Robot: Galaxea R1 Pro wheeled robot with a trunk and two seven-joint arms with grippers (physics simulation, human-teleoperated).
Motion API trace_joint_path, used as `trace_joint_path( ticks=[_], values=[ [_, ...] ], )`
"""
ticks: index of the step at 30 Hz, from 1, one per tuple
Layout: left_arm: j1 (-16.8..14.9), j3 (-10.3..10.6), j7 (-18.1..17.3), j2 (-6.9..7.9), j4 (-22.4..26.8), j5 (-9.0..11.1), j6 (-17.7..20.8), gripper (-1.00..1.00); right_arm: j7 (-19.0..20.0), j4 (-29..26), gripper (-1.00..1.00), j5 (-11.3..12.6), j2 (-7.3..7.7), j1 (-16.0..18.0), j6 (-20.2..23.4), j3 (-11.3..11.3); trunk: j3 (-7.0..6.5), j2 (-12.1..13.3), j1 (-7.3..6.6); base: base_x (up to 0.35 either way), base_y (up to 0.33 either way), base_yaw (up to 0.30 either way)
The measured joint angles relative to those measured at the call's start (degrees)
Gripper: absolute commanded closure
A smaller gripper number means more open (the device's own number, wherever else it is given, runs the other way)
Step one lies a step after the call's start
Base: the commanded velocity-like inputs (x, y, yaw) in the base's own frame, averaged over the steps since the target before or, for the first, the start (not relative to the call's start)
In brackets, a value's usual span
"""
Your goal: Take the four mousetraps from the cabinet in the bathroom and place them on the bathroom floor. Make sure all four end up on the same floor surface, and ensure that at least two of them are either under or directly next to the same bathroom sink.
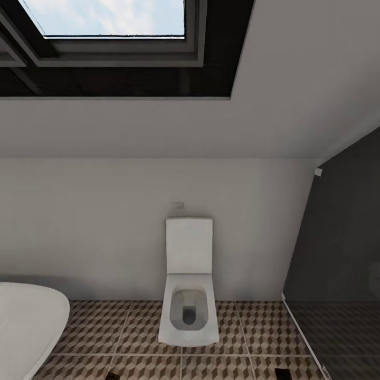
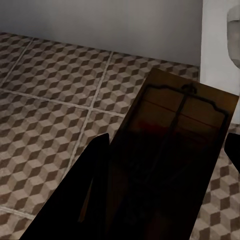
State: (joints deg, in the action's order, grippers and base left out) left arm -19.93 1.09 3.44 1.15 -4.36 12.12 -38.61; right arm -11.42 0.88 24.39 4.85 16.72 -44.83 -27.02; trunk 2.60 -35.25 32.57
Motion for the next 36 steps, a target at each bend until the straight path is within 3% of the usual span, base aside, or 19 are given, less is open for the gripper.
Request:
trace_joint_path(
  ticks=[25,36],
  values=[
    [0.0,0.0,0.0,-0.06,0.0,0.0,0.0,1.0,0.0,0.0,1.0,0.0,0.0,0.0,0.0,0.0,0.0,0.0,-0.02,0.17,0.045,0.0],
    [0.0,0.0,0.0,-0.16,0.0,0.0,0.0,1.0,0.0,0.0,1.0,0.0,0.0,0.0,0.1,0.0,0.0,0.0,0.0,0.02,-0.051,0.0]
  ],
)
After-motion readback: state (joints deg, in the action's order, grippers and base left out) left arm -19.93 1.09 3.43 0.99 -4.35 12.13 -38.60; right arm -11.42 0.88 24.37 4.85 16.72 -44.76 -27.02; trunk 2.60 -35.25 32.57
